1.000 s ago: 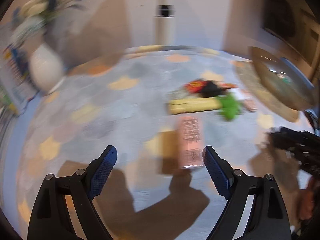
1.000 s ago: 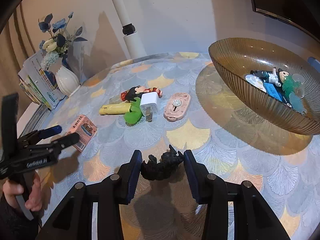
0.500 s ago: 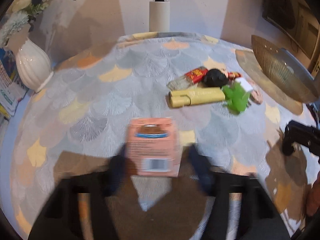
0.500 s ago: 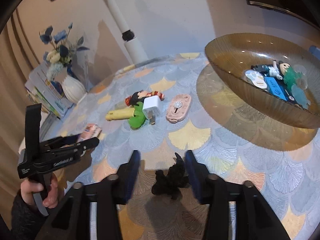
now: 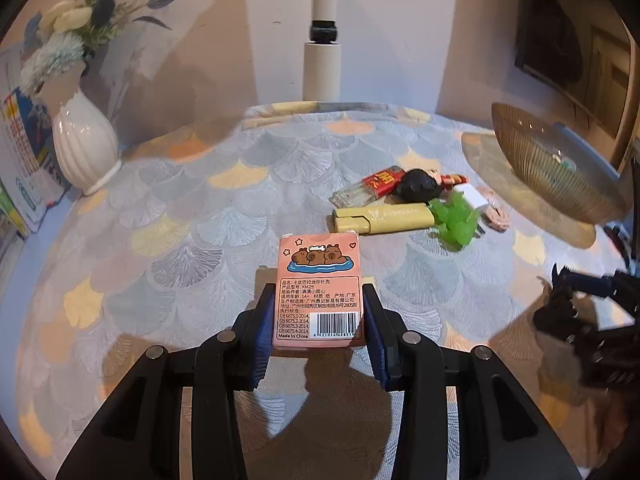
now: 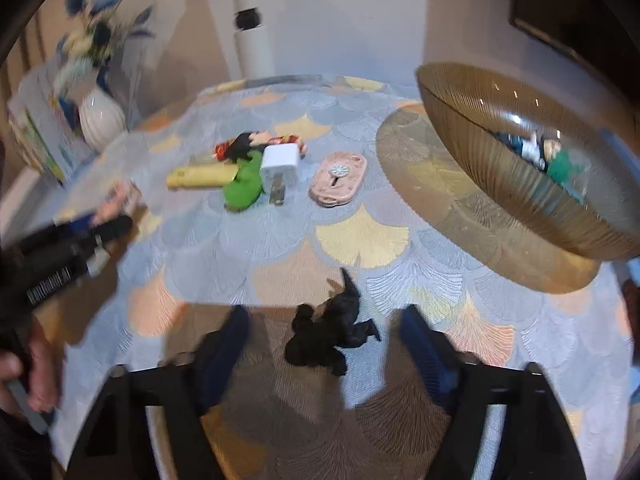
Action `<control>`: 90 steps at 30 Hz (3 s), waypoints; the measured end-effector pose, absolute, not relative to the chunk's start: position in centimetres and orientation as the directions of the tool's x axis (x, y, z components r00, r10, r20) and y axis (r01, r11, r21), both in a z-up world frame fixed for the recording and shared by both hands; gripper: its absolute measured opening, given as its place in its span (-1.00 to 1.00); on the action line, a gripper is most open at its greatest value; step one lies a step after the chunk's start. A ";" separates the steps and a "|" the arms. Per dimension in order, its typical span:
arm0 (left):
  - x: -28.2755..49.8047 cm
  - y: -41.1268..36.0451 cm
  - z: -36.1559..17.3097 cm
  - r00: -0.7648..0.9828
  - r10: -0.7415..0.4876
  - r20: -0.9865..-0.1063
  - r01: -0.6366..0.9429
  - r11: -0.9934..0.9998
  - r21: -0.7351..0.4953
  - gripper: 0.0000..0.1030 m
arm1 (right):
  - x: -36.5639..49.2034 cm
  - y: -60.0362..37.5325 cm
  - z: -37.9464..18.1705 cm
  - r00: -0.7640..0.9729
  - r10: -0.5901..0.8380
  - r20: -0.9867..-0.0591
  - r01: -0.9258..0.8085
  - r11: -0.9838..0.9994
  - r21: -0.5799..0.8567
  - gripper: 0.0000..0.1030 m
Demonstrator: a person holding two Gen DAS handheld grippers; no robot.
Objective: Organize rigid objects
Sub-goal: 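Lift the black dragon figure with the right gripper while the left lifts the pink box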
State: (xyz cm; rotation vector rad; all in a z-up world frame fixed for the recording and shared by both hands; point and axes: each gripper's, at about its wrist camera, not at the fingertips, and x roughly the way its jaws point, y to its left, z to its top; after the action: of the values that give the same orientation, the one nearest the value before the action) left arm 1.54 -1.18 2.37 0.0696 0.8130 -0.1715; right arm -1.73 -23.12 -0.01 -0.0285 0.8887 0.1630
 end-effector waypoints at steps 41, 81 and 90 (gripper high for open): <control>0.7 -0.8 2.9 0.714 -0.181 -0.677 0.211 0.977 -0.038 -0.27 | -4.5 -20.7 1.5 0.714 0.180 -0.676 -0.278 0.960 -0.038 -0.20; 0.6 -0.7 2.8 0.707 -0.198 -0.679 0.233 0.972 -0.040 -0.27 | -4.7 -20.5 1.6 0.711 0.190 -0.677 -0.280 0.960 -0.025 -0.20; 0.6 -0.7 2.7 0.707 -0.200 -0.679 0.236 0.971 -0.040 -0.27 | -4.5 -20.6 1.6 0.706 0.194 -0.681 -0.285 0.958 -0.023 -0.20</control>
State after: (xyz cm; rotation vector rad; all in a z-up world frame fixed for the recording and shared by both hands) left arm 0.61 -0.74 2.72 0.0508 0.7478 -0.2422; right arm -4.55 -20.55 1.58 -0.1304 0.7412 0.2670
